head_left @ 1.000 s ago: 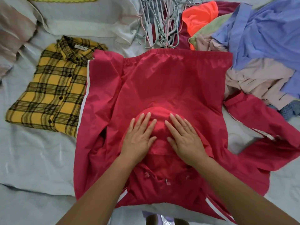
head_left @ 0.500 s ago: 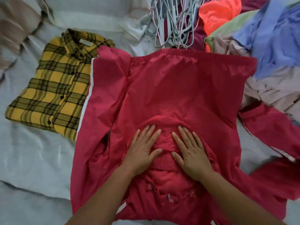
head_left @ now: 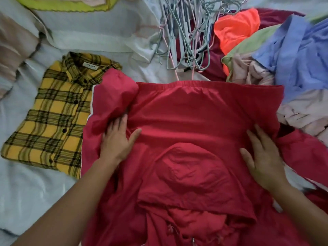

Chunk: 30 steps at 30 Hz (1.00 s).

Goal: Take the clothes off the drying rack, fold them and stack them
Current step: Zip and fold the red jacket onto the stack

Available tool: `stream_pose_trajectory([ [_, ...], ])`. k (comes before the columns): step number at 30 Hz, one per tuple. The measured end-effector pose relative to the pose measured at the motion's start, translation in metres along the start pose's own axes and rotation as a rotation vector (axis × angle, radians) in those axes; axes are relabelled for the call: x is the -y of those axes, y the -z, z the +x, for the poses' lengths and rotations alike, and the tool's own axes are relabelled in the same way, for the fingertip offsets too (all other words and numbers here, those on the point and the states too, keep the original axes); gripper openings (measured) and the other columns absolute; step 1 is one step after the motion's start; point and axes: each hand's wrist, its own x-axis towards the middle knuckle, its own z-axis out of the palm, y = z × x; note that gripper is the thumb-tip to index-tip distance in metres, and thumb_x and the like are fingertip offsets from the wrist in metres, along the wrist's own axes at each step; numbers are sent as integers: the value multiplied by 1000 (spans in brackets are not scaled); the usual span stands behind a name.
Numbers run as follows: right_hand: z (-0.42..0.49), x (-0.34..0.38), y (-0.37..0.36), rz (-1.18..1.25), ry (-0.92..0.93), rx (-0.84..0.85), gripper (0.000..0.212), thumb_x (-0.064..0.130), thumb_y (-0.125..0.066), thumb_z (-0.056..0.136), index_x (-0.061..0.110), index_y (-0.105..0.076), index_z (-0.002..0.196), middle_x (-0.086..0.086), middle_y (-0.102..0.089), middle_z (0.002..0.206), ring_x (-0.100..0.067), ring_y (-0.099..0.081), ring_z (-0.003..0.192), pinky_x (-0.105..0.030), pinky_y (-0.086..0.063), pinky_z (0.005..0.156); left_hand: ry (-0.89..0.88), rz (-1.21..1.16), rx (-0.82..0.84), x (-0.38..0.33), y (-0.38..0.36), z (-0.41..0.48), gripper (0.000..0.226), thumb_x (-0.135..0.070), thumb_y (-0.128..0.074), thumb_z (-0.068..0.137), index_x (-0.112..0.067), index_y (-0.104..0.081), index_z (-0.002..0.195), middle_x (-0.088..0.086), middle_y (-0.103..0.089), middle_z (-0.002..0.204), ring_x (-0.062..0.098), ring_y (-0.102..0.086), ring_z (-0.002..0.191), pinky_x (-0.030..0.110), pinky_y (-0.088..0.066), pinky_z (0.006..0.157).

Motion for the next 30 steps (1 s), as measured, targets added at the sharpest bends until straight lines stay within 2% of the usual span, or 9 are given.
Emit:
stream_pose_trajectory([
  [5, 50, 30, 4, -75, 101, -178, 55, 37, -41, 91, 7, -39, 137, -22, -32, 147, -38, -32, 132, -48, -24, 108, -390, 150, -51, -24, -1, 39, 80, -66, -21, 83, -20, -19, 149, 5, -11, 157, 22, -14, 144, 42, -15, 113],
  [8, 75, 12, 5, -165, -107, -75, 67, 45, -32, 88, 1, -41, 138, -27, -37, 143, -49, -41, 121, -54, -26, 105, -231, 179, 145, -16, -1, 76, 73, -60, -29, 92, -23, -4, 150, -1, 1, 159, 17, -5, 145, 38, -12, 115],
  [10, 82, 3, 6, -180, -160, 4, 73, 49, -28, 85, -1, -41, 137, -29, -40, 140, -52, -42, 118, -57, -28, 103, -226, -34, 182, -17, 8, 90, 69, -51, -35, 95, -15, -12, 149, 6, -9, 158, 20, -11, 144, 32, -10, 115],
  [14, 71, 38, 11, -19, -111, -112, 63, 40, -36, 90, -4, -42, 134, -28, -38, 142, -45, -40, 126, -52, -31, 105, -200, -524, -136, -9, 22, 59, 46, -29, -52, 90, 5, -51, 120, 23, -52, 120, 28, -48, 114, 20, -30, 95],
  [16, 52, 76, 7, 65, -34, -155, 57, 34, -41, 90, 1, -39, 137, -22, -33, 147, -36, -35, 132, -44, -28, 108, -81, -563, -68, 9, 20, 24, 37, -19, -60, 88, 5, -53, 115, 22, -54, 111, 31, -52, 107, 19, -32, 86],
  [21, 6, 122, -42, -29, 20, 179, 62, 49, -25, 96, 5, -48, 132, -20, -46, 139, -34, -46, 127, -38, -22, 104, -205, -484, -4, 58, 33, -60, 46, -39, -46, 83, -3, -57, 111, 8, -57, 113, 6, -47, 108, 4, -30, 95],
  [24, 2, 122, -58, -70, -56, 359, 66, 49, -31, 86, 3, -53, 129, -22, -48, 137, -36, -46, 126, -40, -24, 105, -156, -461, -219, 74, 55, -51, 49, -40, -53, 82, -2, -54, 112, 7, -52, 114, 16, -45, 111, 25, -36, 98],
  [27, 12, 140, -51, 26, -162, 319, 72, 50, -29, 82, 4, -51, 131, -19, -42, 142, -35, -38, 134, -46, -26, 110, 34, -506, -231, 69, 73, -7, 65, -35, -72, 77, 2, -47, 124, 19, -48, 124, 31, -43, 119, 41, -37, 99],
  [30, 23, 166, -39, 284, -202, 147, 56, 38, -46, 86, 3, -52, 129, -13, -44, 141, -29, -38, 132, -39, -26, 110, 15, -549, -113, 47, 82, 43, 78, -25, -79, 71, 2, -40, 133, 17, -47, 130, 31, -45, 123, 33, -36, 101],
])
